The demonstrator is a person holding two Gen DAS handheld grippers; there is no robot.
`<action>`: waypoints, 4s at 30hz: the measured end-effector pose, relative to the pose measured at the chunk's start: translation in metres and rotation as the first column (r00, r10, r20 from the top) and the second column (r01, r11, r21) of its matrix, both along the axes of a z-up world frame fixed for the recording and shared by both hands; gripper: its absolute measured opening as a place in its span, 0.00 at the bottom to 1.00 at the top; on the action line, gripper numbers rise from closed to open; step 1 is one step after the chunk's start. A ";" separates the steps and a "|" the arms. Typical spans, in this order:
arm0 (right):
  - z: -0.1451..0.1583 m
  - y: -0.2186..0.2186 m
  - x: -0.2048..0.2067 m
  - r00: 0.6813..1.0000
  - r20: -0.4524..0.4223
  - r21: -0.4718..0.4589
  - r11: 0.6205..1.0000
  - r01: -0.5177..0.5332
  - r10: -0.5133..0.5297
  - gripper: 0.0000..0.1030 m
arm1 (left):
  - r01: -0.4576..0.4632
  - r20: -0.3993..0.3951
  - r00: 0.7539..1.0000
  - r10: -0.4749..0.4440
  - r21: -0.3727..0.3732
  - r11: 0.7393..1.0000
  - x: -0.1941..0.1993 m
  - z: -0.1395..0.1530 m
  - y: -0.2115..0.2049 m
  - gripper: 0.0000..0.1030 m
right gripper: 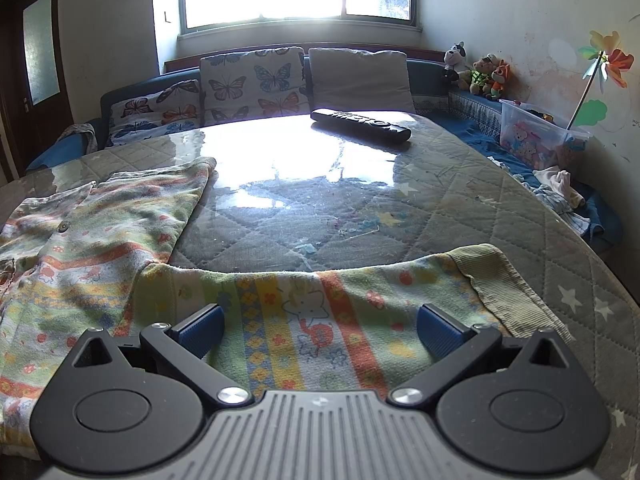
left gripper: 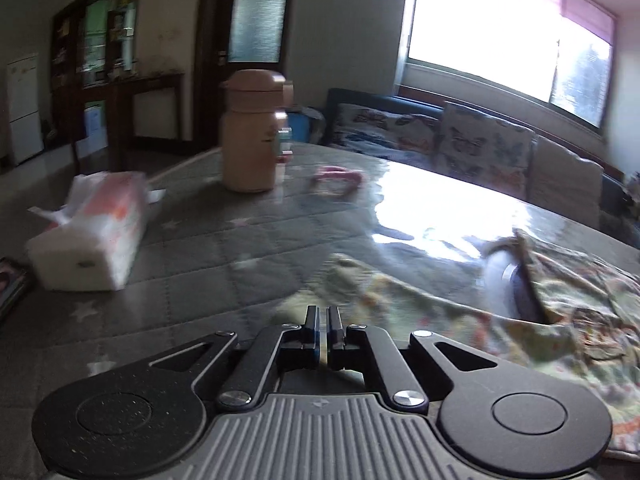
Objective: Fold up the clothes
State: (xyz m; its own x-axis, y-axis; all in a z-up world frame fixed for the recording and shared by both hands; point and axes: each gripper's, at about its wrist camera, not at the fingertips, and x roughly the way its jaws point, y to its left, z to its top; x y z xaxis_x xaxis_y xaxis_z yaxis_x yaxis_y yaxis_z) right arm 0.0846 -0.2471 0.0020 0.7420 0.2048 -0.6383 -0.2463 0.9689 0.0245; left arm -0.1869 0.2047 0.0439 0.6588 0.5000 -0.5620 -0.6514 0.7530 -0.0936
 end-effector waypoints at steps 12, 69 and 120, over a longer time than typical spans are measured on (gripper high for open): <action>0.000 0.000 0.000 1.000 0.000 0.001 1.000 0.000 0.000 1.00 | 0.125 -0.076 0.989 -0.125 -0.010 0.992 0.064 -0.019 0.009 0.05; 0.000 0.001 -0.001 1.000 -0.001 -0.005 1.000 -0.007 0.007 1.00 | 0.351 -0.159 0.929 -0.334 0.090 0.932 0.032 -0.020 -0.096 0.70; 0.036 -0.106 -0.027 0.967 0.067 0.126 0.963 0.236 -0.246 0.07 | 0.736 -0.172 0.676 -0.716 0.124 0.665 0.173 -0.002 -0.262 1.00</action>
State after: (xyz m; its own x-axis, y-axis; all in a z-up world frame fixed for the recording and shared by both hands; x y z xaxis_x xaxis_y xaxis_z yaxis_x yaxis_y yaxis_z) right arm 0.0581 -0.3528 0.0377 0.8266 0.0830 -0.5566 -0.0118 0.9914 0.1302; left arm -0.0136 -0.0569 0.0422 0.7993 -0.0209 -0.6006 0.1117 0.9872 0.1143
